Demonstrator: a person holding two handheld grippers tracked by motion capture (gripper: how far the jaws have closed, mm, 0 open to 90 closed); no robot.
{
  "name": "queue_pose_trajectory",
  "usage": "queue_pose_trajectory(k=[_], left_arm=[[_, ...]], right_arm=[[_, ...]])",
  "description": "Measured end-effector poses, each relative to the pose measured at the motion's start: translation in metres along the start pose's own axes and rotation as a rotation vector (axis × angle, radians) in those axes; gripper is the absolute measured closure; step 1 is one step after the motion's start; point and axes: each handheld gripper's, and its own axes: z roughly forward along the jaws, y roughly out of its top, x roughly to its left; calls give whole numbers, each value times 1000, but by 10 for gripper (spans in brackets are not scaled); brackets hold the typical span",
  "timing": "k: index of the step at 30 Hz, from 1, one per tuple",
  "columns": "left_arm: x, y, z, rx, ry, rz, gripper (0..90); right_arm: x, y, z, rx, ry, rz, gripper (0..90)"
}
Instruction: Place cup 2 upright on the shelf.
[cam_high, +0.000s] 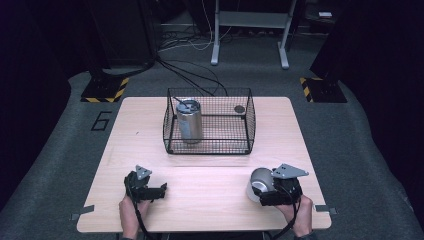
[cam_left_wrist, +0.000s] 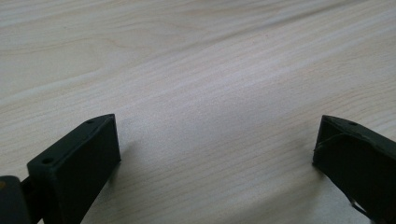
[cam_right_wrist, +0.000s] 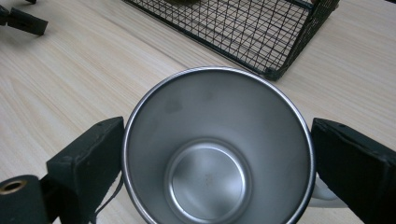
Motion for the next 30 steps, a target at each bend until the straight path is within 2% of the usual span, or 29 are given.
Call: queue_pose_trajectory(k=[13,22,23,30], left_arm=[[0,1,0,8,-3,3,2],[0,0,1,1,0,2,2],[0,0,1,1,0,1,2],[0,1,1,2,0,3,2]], right_arm=[[0,15,-1,-1,-6,-23,50],[1,30,1,-5,5,-71,50],[1,32,2,-7,2,-63,50],[-2,43,6,-15,37,-70,50]])
